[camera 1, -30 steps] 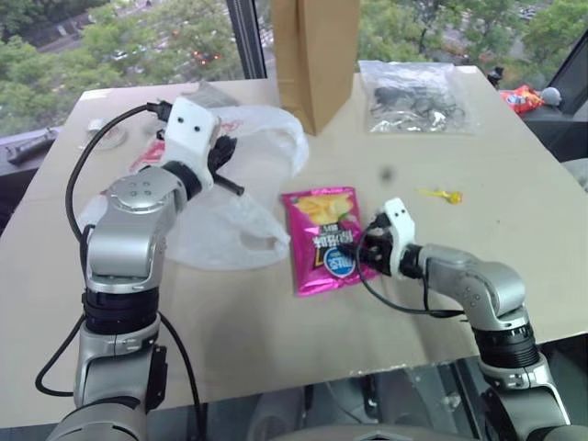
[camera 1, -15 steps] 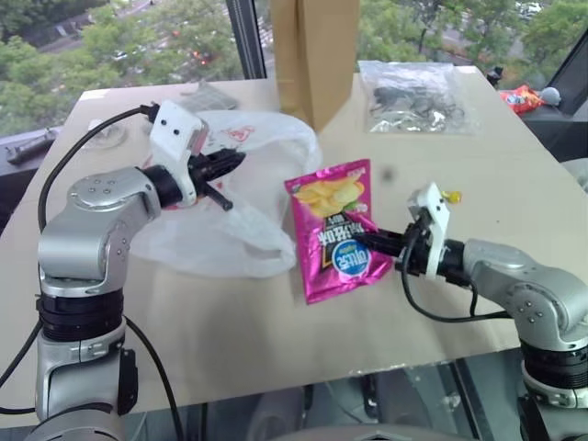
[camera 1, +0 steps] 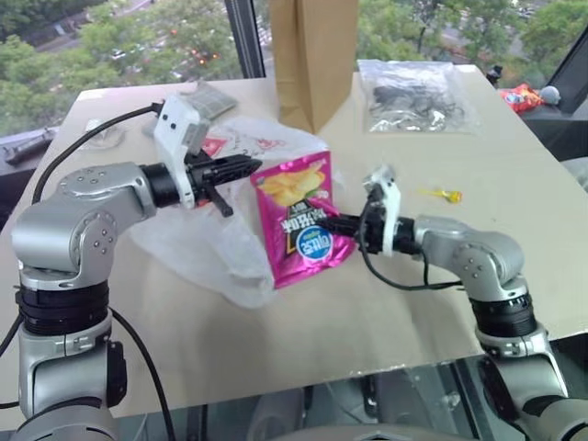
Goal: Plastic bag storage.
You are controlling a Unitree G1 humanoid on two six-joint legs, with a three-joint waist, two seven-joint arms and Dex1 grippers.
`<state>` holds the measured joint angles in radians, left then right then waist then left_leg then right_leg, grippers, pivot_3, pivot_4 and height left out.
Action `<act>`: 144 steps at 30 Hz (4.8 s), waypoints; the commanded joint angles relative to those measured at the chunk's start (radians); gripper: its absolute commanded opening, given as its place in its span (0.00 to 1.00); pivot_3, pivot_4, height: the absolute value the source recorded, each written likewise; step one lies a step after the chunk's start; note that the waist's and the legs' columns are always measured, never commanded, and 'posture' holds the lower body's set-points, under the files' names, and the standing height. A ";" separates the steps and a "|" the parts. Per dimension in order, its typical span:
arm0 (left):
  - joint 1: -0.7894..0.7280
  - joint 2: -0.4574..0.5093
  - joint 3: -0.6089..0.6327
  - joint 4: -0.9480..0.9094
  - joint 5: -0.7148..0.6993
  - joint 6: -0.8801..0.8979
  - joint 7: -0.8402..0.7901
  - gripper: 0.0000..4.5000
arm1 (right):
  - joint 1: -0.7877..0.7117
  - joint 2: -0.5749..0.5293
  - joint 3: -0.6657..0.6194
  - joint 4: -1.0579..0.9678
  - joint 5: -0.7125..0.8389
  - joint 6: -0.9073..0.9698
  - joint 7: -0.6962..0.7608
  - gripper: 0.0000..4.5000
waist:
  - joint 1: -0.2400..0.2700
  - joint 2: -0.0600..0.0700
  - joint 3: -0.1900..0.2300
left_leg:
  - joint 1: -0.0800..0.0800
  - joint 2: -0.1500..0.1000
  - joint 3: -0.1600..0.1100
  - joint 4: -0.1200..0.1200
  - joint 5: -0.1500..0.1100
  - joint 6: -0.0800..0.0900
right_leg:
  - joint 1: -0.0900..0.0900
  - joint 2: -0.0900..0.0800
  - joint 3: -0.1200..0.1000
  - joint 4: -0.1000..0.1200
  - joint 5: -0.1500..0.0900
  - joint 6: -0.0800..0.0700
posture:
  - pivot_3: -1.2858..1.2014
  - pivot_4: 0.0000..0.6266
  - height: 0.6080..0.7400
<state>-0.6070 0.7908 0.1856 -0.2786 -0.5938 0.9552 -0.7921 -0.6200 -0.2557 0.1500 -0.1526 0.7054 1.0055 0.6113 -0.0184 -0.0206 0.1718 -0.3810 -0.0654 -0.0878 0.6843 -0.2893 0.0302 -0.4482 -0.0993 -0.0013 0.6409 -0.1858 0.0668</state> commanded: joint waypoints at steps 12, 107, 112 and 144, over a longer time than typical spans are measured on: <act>0.032 -0.005 0.006 -0.129 -0.065 0.047 0.064 0.00 | -0.109 0.048 0.075 0.143 -0.093 -0.076 0.089 0.00 | -0.009 0.000 0.000 | 0.000 0.000 0.000 0.000 0.000 0.000 | 0.000 0.000 0.000 0.000 0.000 0.000 | 0.52 0.24 1.00; -0.182 -0.449 0.018 -0.010 0.138 0.120 0.691 0.00 | -0.012 -0.231 -0.151 -0.224 -0.240 0.067 0.258 0.01 | 0.000 -0.001 0.002 | -0.004 0.000 -0.002 -0.001 -0.001 0.000 | 0.000 0.000 -0.001 -0.008 0.003 0.003 | 0.52 0.24 1.00; -0.190 -0.440 0.027 -0.041 0.100 0.147 0.647 0.00 | -0.123 0.050 -0.042 -0.123 -0.316 0.034 0.018 0.01 | 0.006 -0.001 0.002 | -0.003 -0.002 -0.001 0.002 0.000 0.000 | 0.000 -0.001 0.001 -0.004 0.003 0.003 | 0.52 0.24 1.00; -0.042 -0.389 0.061 -0.037 -0.020 0.002 0.432 0.50 | -0.091 -0.005 -0.100 -0.380 -0.405 0.021 -0.073 0.98 | -0.021 0.000 0.002 | -0.002 0.000 -0.001 -0.001 0.000 0.000 | -0.002 0.002 0.002 -0.004 0.003 0.003 | 0.52 0.24 1.00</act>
<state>-0.6322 0.3807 0.2084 -0.2855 -0.5775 0.9740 -0.3212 -0.7173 -0.2522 0.0917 -0.4699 0.2827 0.9778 0.5666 -0.0392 -0.0205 0.1740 -0.3826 -0.0658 -0.0888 0.6836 -0.2897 0.0297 -0.4497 -0.0980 0.0010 0.6376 -0.1828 0.0695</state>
